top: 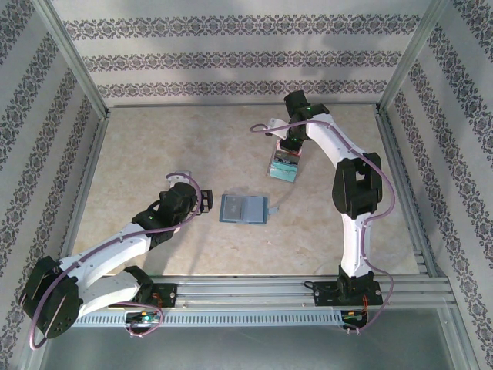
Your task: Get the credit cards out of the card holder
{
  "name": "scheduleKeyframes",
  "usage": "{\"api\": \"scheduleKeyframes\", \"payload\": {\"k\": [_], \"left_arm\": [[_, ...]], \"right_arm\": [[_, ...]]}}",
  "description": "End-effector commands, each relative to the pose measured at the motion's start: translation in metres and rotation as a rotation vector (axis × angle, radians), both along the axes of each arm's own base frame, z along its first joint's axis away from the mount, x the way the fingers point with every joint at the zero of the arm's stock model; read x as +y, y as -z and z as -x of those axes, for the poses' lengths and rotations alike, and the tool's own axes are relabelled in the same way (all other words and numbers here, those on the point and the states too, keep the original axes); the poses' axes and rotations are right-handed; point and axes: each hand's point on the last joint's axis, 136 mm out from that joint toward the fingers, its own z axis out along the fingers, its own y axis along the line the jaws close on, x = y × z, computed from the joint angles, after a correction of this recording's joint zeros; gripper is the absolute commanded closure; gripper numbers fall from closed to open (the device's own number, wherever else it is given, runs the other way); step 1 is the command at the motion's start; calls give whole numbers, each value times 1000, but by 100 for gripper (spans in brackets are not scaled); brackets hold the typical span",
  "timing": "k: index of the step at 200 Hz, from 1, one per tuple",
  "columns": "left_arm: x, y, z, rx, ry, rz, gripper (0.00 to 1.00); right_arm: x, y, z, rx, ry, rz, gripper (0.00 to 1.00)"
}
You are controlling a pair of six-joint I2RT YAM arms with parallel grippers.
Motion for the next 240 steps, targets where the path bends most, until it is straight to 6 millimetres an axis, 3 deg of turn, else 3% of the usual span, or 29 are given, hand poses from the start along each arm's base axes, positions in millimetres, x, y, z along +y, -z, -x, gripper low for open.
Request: {"api": "scheduleKeyframes", "payload": {"k": [1, 44, 98, 163, 203, 228, 235, 238, 240], "left_arm": [[3, -4, -3, 8, -6, -11, 1], [3, -4, -4, 8, -10, -4, 1], [0, -8, -6, -1, -19, 39, 1], [-4, -11, -13, 5, -48, 152, 1], [-6, -12, -15, 10, -40, 162, 1], [-6, -11, -13, 16, -44, 182, 1], [-6, -11, -13, 15, -44, 186, 1], [-6, -12, -13, 14, -42, 188, 1], [-6, -12, -12, 13, -40, 190, 1]], "right_arm": [[-4, -1, -9, -10, 30, 6, 83], [-1, -14, -9, -28, 52, -30, 83], [16, -60, 3, -72, 218, -219, 78], [50, -85, 50, -60, 447, -434, 72], [67, -101, 92, -112, 482, -504, 50], [70, -99, 118, -117, 523, -515, 45], [72, -98, 126, -116, 536, -521, 32], [72, -98, 128, -116, 545, -527, 21], [72, -98, 131, -114, 549, -530, 7]]}}
